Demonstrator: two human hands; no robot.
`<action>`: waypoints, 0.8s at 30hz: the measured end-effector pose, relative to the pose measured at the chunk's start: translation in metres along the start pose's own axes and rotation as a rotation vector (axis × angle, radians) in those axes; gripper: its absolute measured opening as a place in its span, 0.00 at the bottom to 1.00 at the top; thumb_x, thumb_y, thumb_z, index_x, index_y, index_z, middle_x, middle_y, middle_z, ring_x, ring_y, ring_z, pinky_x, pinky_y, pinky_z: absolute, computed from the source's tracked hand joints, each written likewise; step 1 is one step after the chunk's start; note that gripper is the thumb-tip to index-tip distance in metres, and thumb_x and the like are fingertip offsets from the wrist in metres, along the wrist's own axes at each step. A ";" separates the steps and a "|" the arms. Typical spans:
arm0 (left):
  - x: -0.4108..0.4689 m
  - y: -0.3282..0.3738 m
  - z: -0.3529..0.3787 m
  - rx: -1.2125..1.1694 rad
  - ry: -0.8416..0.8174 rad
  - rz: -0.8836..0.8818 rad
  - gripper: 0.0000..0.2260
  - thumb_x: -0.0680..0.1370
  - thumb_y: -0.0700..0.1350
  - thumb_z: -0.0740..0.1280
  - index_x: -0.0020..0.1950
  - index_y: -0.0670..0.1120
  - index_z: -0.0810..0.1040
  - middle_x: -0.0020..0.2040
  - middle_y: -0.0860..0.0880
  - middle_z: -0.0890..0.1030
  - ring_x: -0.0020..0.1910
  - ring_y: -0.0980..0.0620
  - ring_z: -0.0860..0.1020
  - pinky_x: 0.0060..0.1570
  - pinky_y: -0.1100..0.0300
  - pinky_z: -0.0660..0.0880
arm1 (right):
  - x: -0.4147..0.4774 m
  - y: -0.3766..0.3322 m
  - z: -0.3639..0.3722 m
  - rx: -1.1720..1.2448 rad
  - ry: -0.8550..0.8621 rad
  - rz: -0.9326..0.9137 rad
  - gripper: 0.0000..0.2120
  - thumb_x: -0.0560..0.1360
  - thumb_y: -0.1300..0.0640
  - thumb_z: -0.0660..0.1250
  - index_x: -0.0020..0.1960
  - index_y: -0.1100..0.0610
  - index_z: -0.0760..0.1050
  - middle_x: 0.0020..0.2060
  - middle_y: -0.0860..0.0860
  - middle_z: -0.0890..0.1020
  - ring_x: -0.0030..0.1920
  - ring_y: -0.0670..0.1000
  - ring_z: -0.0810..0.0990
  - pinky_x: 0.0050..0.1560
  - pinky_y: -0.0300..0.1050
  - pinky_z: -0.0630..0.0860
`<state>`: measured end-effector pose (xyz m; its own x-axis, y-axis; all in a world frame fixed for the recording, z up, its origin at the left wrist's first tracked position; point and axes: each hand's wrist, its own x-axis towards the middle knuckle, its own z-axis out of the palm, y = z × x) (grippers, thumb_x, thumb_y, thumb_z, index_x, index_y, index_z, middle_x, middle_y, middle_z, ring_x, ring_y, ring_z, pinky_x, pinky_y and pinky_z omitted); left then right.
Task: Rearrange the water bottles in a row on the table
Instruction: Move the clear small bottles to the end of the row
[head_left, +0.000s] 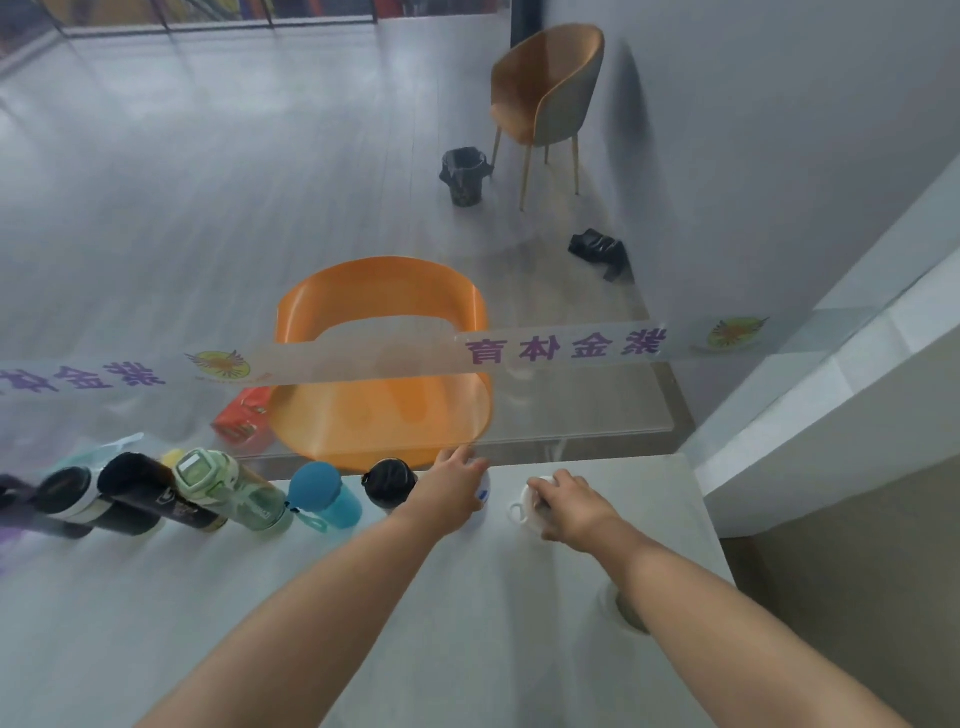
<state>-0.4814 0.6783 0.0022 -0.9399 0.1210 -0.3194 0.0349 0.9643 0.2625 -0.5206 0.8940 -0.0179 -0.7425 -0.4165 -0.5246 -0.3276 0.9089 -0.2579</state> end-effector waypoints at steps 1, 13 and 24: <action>0.000 0.000 0.000 -0.005 -0.001 -0.002 0.27 0.77 0.48 0.71 0.73 0.50 0.67 0.72 0.47 0.67 0.69 0.42 0.64 0.65 0.47 0.71 | 0.004 0.000 -0.002 0.002 0.002 -0.002 0.30 0.74 0.53 0.71 0.73 0.45 0.63 0.67 0.54 0.67 0.67 0.58 0.68 0.63 0.51 0.73; -0.004 0.011 -0.007 -0.016 0.063 0.010 0.33 0.76 0.53 0.70 0.77 0.49 0.61 0.75 0.47 0.66 0.73 0.43 0.63 0.72 0.47 0.62 | 0.005 0.009 -0.011 0.066 0.009 0.019 0.51 0.70 0.44 0.75 0.81 0.42 0.44 0.74 0.55 0.60 0.73 0.60 0.63 0.70 0.55 0.68; -0.004 0.074 -0.003 0.022 0.038 0.251 0.26 0.77 0.52 0.69 0.73 0.51 0.66 0.68 0.48 0.70 0.68 0.45 0.66 0.66 0.53 0.63 | -0.102 0.060 0.001 0.197 0.032 0.215 0.42 0.73 0.35 0.69 0.80 0.47 0.55 0.74 0.56 0.66 0.73 0.59 0.67 0.71 0.56 0.67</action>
<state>-0.4758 0.7484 0.0263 -0.9129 0.3489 -0.2119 0.2760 0.9100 0.3093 -0.4639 0.9906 0.0195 -0.8017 -0.2107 -0.5594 -0.0429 0.9537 -0.2976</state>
